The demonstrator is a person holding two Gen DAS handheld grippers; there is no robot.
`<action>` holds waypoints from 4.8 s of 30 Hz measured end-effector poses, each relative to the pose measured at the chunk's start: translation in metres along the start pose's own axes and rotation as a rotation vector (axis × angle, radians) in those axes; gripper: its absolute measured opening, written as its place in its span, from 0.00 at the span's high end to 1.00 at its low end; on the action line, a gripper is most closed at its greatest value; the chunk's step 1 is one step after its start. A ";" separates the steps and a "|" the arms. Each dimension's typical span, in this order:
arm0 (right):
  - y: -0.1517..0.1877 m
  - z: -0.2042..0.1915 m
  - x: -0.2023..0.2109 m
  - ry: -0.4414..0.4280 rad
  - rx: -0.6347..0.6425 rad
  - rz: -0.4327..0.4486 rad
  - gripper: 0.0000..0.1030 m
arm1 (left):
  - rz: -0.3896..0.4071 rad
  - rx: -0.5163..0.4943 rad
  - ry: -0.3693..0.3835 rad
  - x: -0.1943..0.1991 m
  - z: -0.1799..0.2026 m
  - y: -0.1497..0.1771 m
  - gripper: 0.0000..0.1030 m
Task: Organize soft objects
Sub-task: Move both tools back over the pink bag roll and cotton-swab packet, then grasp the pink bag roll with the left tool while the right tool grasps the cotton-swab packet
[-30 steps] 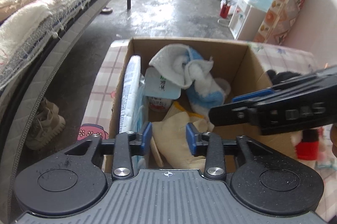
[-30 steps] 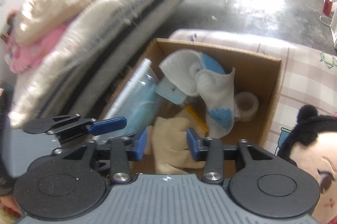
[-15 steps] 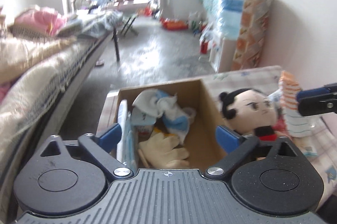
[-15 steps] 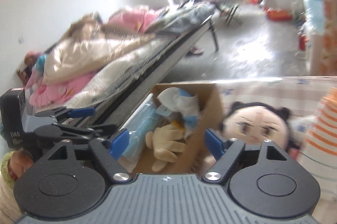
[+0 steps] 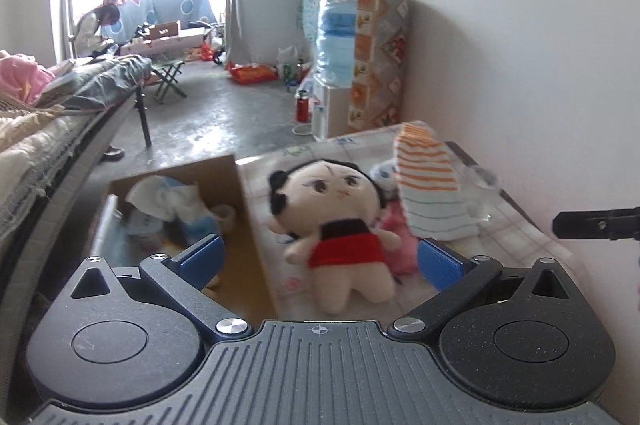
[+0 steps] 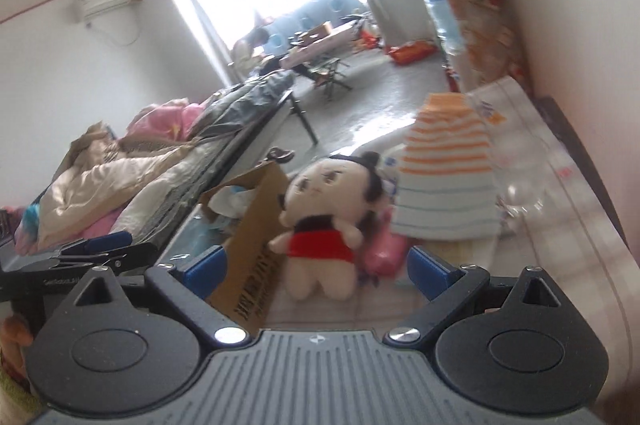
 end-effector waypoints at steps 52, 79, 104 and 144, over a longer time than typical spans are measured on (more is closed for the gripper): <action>0.020 0.133 -0.107 0.143 -0.090 -0.216 0.97 | -0.274 -0.228 -0.040 -0.187 0.116 -0.005 0.78; 0.079 0.111 -0.042 0.087 -0.132 -0.273 0.94 | -0.305 -0.025 0.161 -0.091 0.086 0.070 0.63; 0.063 0.097 -0.071 0.180 -0.097 -0.309 0.57 | -0.432 0.055 0.274 -0.152 0.079 0.053 0.58; 0.062 0.051 -0.027 0.163 -0.049 -0.146 0.98 | -0.321 0.109 0.271 -0.099 0.063 0.062 0.62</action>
Point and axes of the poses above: each gripper's, at about its wrist camera, not at the fingertips, and x roughly against the way its jaws point, z to its right, y to its underside, the point moved 3 cm from there along -x, roughly the way its jaws point, and after that the axes turned 13 degrees about -z, right-handed, at the moved point
